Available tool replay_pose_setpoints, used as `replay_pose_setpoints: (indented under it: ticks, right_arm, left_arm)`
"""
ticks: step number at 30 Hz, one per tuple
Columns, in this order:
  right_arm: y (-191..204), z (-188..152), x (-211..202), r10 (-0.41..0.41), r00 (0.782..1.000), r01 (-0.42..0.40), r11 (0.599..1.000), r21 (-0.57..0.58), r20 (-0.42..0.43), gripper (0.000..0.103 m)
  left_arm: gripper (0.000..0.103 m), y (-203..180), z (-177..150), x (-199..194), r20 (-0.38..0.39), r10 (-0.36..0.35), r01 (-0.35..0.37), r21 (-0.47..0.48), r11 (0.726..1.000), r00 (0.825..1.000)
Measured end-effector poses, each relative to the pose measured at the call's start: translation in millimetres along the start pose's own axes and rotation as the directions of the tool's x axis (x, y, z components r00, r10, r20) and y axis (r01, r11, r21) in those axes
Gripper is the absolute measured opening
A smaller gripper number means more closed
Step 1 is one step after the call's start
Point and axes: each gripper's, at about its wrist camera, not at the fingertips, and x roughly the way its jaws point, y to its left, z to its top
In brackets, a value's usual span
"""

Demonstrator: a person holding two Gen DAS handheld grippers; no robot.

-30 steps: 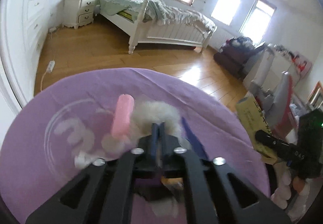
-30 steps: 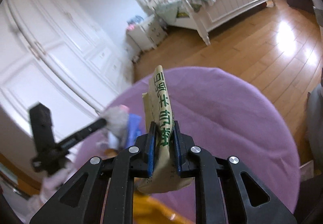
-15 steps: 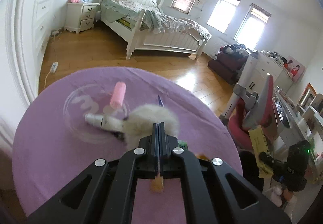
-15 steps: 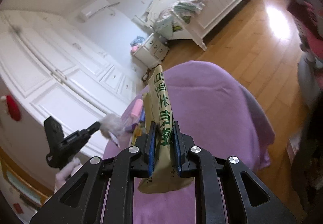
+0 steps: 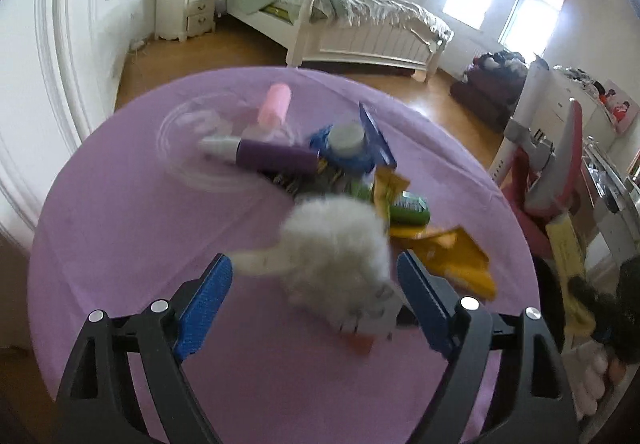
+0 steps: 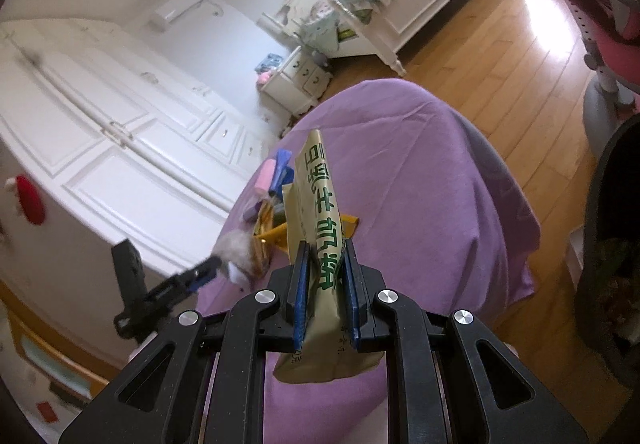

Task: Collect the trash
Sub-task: 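Grasp the fluffy white toy with the left tool while the right tool holds the paper bag, then carry both items over the black bin and open both tools to drop them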

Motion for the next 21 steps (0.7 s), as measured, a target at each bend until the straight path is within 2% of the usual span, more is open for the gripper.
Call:
replay_pose_setpoints:
  ticks: [4, 6, 7, 8, 11, 12, 14, 16, 19, 21]
  right_arm:
    - [0.8, -3.6, 5.8, 0.0, 1.0, 0.001, 1.0, 0.001, -0.011, 0.017]
    - [1.2, -4.3, 8.2, -0.005, 1.0, 0.005, 1.0, 0.003, -0.015, 0.017]
    - [0.1, -4.1, 8.6, -0.006, 1.0, 0.006, 1.0, 0.005, -0.015, 0.017]
    - [0.0, -3.5, 9.5, -0.009, 1.0, 0.009, 1.0, 0.006, -0.015, 0.017]
    - [0.2, -1.4, 9.3, -0.014, 1.0, 0.014, 1.0, 0.012, -0.011, 0.017]
    - [0.5, -1.9, 9.0, -0.015, 1.0, 0.015, 1.0, 0.014, -0.008, 0.017]
    - [0.6, -1.9, 7.4, -0.013, 1.0, 0.013, 1.0, 0.017, -0.001, 0.017]
    - [-1.4, -2.5, 3.8, -0.01, 1.0, 0.01, 1.0, 0.021, 0.013, 0.017]
    - [-9.0, -1.7, -8.8, -0.01, 0.999, 0.008, 0.999, 0.038, 0.047, 0.017]
    - [-15.4, -1.7, -20.0, -0.027, 0.997, 0.023, 0.998, 0.05, 0.072, 0.017]
  left_arm:
    - [0.089, -5.7, 6.0, 24.9, -0.044, 0.0, -0.001, -0.006, 1.0, 0.999]
    - [0.069, -8.9, 2.6, 37.6, -0.072, 0.001, 0.0, 0.023, 1.0, 0.997]
    - [0.058, -7.0, 1.0, 41.9, -0.086, -0.039, 0.04, 0.013, 0.999, 0.996]
    - [0.051, -3.0, 0.0, 42.3, -0.079, -0.093, 0.091, -0.03, 0.995, 0.992]
    - [0.039, -1.8, 0.1, 35.2, -0.049, -0.095, 0.093, -0.035, 0.995, 0.994]
    - [0.039, -2.1, 0.0, 30.8, -0.039, -0.104, 0.103, -0.039, 0.994, 0.994]
    - [0.038, -4.5, 0.2, 19.4, -0.016, -0.168, 0.167, -0.062, 0.984, 0.986]
    - [0.038, -16.0, 1.8, 5.4, 0.011, -0.203, 0.203, -0.046, 0.978, 0.979]
    - [0.038, -49.2, 4.0, -13.4, 0.033, -0.289, 0.29, -0.005, 0.957, 0.957]
    - [0.039, -78.7, 3.8, -17.8, 0.021, -0.358, 0.357, 0.031, 0.933, 0.933]
